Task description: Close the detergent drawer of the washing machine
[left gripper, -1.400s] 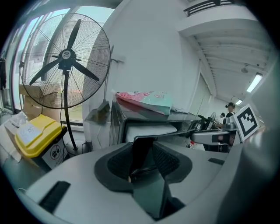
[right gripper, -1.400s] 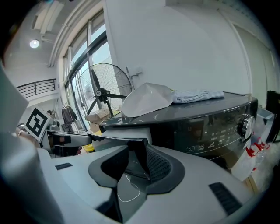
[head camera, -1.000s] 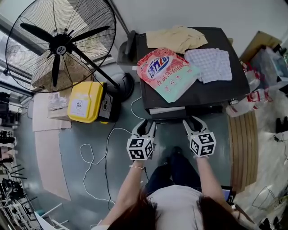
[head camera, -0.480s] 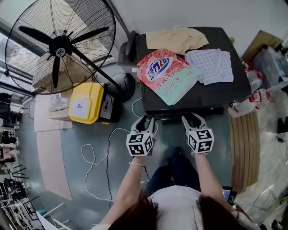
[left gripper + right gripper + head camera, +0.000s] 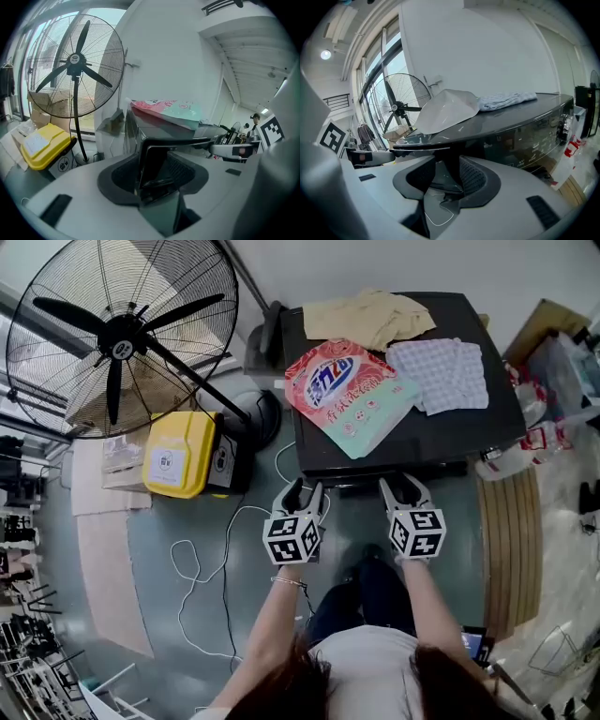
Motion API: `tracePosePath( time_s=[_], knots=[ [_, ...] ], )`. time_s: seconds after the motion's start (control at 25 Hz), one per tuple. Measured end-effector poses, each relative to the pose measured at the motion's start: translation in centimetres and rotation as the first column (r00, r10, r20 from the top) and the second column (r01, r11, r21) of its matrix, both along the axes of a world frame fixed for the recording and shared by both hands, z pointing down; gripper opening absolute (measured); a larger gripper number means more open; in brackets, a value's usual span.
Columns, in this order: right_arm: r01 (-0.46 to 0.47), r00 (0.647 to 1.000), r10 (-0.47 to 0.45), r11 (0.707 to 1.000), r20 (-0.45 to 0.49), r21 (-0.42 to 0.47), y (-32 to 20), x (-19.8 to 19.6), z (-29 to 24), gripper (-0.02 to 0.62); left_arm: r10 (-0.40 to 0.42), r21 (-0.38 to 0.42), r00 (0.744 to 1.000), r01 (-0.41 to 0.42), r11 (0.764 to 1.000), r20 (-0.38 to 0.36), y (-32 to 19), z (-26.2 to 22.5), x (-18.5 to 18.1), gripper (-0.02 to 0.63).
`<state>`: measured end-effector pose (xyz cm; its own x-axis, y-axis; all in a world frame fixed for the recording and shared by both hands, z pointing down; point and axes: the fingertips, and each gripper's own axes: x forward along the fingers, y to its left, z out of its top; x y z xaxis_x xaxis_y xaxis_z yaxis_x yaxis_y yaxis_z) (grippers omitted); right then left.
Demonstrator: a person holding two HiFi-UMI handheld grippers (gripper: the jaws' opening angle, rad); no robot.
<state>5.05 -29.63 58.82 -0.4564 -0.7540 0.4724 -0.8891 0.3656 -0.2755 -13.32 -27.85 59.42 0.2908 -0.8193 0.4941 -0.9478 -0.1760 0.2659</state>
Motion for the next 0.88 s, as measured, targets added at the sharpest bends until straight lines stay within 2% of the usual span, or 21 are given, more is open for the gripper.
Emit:
tracePosePath(
  time_s=[0.32,0.88],
  knots=[
    [-0.025,1.000,0.025,1.000,-0.002,-0.005,-0.26,0.37,0.15,0.216,0.001,0.004,1.000,-0.001,1.000,-0.003,-0.17,0.04,-0.10,0.206],
    [-0.043,0.999,0.043,0.999,0.011,-0.003,-0.48,0.36,0.43,0.223,-0.030,0.001,0.999,0.030,1.000,-0.019,-0.37,0.21,-0.28,0.215]
  ],
)
